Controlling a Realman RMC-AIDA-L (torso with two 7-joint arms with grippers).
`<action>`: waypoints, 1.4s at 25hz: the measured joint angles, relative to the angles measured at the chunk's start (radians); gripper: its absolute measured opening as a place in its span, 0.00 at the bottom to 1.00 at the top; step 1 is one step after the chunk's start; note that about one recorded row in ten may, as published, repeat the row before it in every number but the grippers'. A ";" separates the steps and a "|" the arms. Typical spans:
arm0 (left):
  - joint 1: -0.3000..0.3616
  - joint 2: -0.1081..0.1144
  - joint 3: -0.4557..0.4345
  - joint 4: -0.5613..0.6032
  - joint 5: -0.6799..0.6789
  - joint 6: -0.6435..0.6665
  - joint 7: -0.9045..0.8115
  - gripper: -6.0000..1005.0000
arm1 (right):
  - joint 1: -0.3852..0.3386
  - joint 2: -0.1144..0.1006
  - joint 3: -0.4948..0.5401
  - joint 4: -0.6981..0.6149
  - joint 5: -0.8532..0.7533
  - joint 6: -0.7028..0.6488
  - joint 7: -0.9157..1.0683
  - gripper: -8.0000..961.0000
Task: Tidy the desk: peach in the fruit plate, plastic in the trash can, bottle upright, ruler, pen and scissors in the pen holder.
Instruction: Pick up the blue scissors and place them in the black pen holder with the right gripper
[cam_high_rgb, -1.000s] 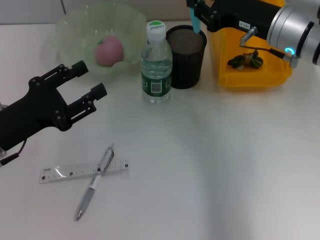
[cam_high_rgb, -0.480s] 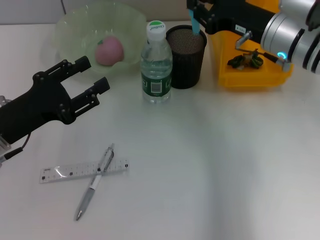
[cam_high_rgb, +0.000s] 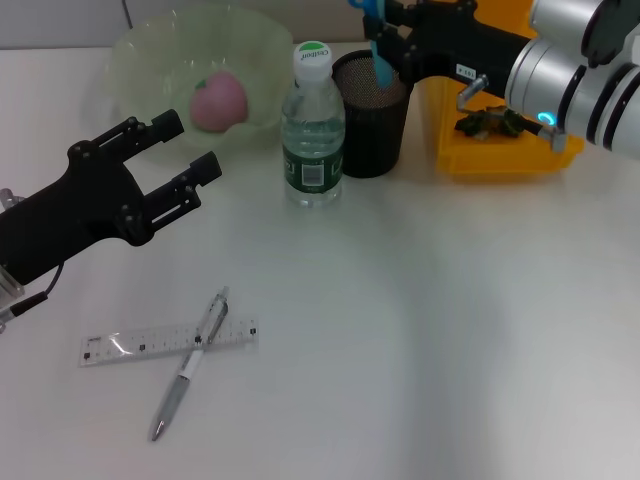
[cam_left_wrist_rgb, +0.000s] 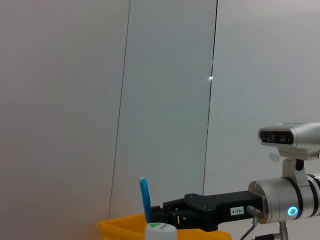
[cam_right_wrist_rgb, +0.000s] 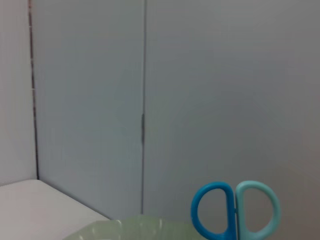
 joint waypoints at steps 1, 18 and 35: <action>0.000 0.000 0.000 0.000 0.000 0.000 0.000 0.67 | 0.000 0.000 0.000 0.000 0.000 0.005 0.002 0.32; -0.003 0.000 0.000 0.000 -0.002 -0.004 0.000 0.67 | -0.020 0.003 0.000 -0.006 0.002 -0.012 0.009 0.42; 0.017 0.002 0.000 -0.011 -0.001 0.021 0.005 0.67 | -0.186 -0.004 0.175 0.013 -0.005 -0.499 0.037 0.49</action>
